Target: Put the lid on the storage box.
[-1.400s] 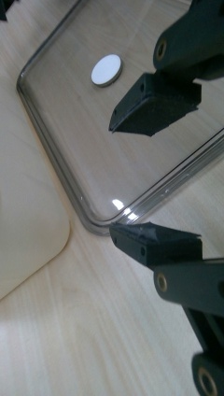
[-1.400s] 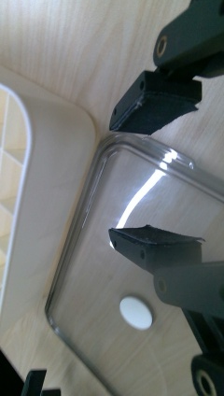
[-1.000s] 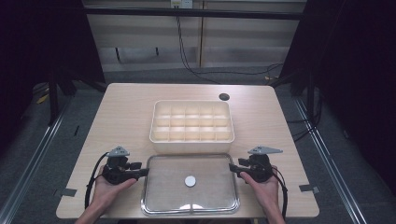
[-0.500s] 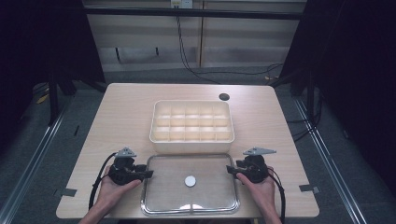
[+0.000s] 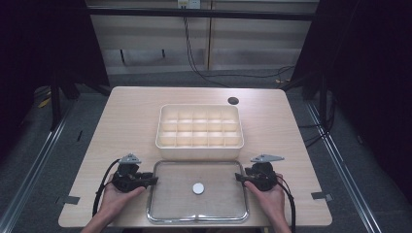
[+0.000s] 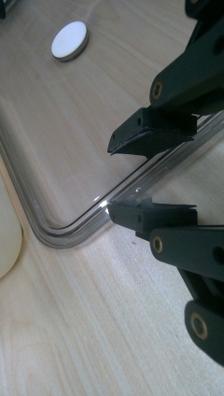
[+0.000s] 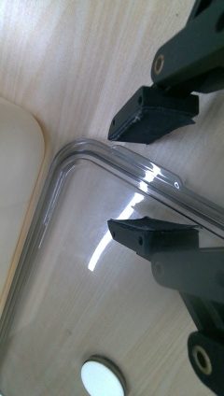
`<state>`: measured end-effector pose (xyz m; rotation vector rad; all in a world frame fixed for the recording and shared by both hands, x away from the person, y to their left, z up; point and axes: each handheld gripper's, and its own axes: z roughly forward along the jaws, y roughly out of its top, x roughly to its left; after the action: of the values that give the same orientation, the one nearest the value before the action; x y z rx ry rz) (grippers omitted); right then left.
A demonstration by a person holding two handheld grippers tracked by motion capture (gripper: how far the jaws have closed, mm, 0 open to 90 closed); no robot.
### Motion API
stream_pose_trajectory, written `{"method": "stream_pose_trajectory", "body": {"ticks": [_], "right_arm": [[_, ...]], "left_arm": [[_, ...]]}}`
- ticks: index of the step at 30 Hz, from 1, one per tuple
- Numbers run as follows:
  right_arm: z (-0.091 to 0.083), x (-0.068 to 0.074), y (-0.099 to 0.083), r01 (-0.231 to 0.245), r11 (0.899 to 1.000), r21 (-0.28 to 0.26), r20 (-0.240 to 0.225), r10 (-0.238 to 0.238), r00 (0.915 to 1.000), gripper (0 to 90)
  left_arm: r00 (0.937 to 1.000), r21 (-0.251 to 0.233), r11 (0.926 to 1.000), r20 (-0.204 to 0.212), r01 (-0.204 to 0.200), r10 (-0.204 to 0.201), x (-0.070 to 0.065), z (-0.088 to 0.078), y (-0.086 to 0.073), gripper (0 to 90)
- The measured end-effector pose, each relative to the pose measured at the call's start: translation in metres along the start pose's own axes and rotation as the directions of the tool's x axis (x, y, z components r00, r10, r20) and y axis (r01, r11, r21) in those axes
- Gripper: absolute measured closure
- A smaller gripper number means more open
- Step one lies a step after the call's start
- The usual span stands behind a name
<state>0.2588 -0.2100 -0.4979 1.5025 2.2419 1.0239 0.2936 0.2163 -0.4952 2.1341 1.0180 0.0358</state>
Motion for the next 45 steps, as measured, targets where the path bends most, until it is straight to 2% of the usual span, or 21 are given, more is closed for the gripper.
{"method": "stream_pose_trajectory", "body": {"ticks": [8,12,13,15,17,18,20,23,26,27,29,32,33,34,35,36,37,39,41,43,45], "right_arm": [[0.000,0.000,-0.002,-0.040,0.999,-0.016,-0.018,0.040,0.9990,48.8],[0.000,-0.002,-0.003,-0.101,0.994,-0.031,-0.035,0.100,0.9944,51.0],[-0.001,-0.007,-0.004,-0.168,0.985,-0.038,-0.058,0.165,0.9846,53.6],[-0.001,-0.008,-0.005,-0.189,0.981,-0.041,-0.070,0.185,0.9801,54.6],[-0.003,-0.012,-0.007,-0.255,0.966,-0.042,-0.104,0.249,0.9628,57.0],[-0.004,-0.016,-0.009,-0.317,0.947,-0.057,-0.140,0.307,0.9415,59.2],[-0.005,-0.017,-0.010,-0.328,0.943,-0.059,-0.151,0.317,0.9364,60.2],[-0.008,-0.021,-0.012,-0.391,0.917,-0.083,-0.201,0.369,0.9074,61.8],[-0.010,-0.022,-0.013,-0.411,0.906,-0.100,-0.221,0.383,0.8971,61.8],[-0.012,-0.023,-0.014,-0.449,0.885,-0.121,-0.250,0.410,0.8770,61.2],[-0.012,-0.023,-0.014,-0.450,0.884,-0.123,-0.255,0.410,0.8756,61.2],[-0.014,-0.022,-0.013,-0.457,0.879,-0.137,-0.272,0.411,0.8703,60.9],[-0.014,-0.023,-0.013,-0.463,0.876,-0.132,-0.292,0.412,0.8630,63.1],[-0.014,-0.023,-0.013,-0.463,0.876,-0.132,-0.292,0.412,0.8630,63.1],[-0.012,-0.022,-0.013,-0.474,0.873,-0.118,-0.324,0.417,0.8492,65.0],[-0.010,-0.017,-0.011,-0.463,0.880,-0.106,-0.342,0.405,0.8478,65.6],[-0.010,-0.017,-0.011,-0.463,0.880,-0.106,-0.342,0.405,0.8478,65.6],[-0.012,-0.016,-0.008,-0.441,0.890,-0.116,-0.327,0.385,0.8633,65.5],[-0.012,-0.018,-0.007,-0.443,0.889,-0.116,-0.340,0.384,0.8587,66.2],[-0.012,-0.018,-0.008,-0.431,0.897,-0.102,-0.331,0.378,0.8646,65.8],[-0.013,-0.018,-0.008,-0.425,0.900,-0.102,-0.346,0.368,0.8631,66.2]], "left_arm": [[1.0000,0.013,0.9999,0.000,-0.003,0.003,-0.002,-0.001,0.000,67.0],[1.0000,0.015,0.9999,-0.001,-0.003,0.003,-0.002,-0.001,-0.001,67.0],[1.0000,0.014,0.9999,-0.003,-0.001,0.001,-0.002,-0.001,-0.001,67.1],[1.0000,0.019,0.9998,-0.004,-0.003,0.003,-0.002,-0.002,-0.001,67.1],[0.9999,0.014,0.9998,0.003,0.015,-0.015,-0.002,-0.002,-0.001,67.1],[0.9998,0.015,0.9997,0.002,0.020,-0.020,-0.002,-0.002,-0.001,67.1],[0.9999,0.019,0.9997,-0.002,0.013,-0.013,-0.002,-0.002,-0.001,67.0],[1.0000,0.023,0.9997,-0.003,0.008,-0.008,-0.003,-0.003,-0.001,67.0],[0.9999,0.019,0.9997,-0.004,0.016,-0.015,-0.003,-0.003,-0.002,67.0],[0.9999,0.021,0.9997,-0.003,0.015,-0.015,-0.002,-0.003,-0.002,67.1],[0.9993,0.022,0.9990,0.004,0.038,-0.038,-0.001,-0.003,-0.001,67.0],[0.9995,0.017,0.9994,-0.002,0.031,-0.031,-0.002,-0.003,-0.002,67.0],[0.9995,0.016,0.9994,-0.004,0.031,-0.031,-0.002,-0.003,-0.002,67.0],[0.9995,0.018,0.9993,0.003,0.032,-0.032,-0.002,-0.002,-0.002,67.0],[0.9994,0.016,0.9993,0.011,0.034,-0.034,-0.003,-0.002,-0.002,67.0],[0.9993,0.016,0.9992,0.009,0.036,-0.036,-0.003,-0.001,-0.001,67.0],[0.9994,0.020,0.9992,0.006,0.035,-0.035,-0.004,-0.002,-0.001,67.0],[0.9991,0.015,0.9991,0.010,0.040,-0.040,-0.003,-0.001,-0.001,67.0],[0.9987,0.018,0.9988,0.021,0.045,-0.046,-0.002,-0.001,-0.001,67.0],[0.9988,0.017,0.9989,0.023,0.044,-0.044,-0.001,-0.001,-0.001,67.0],[0.9990,0.013,0.9991,0.019,0.041,-0.041,0.000,-0.001,-0.001,66.6]]}}
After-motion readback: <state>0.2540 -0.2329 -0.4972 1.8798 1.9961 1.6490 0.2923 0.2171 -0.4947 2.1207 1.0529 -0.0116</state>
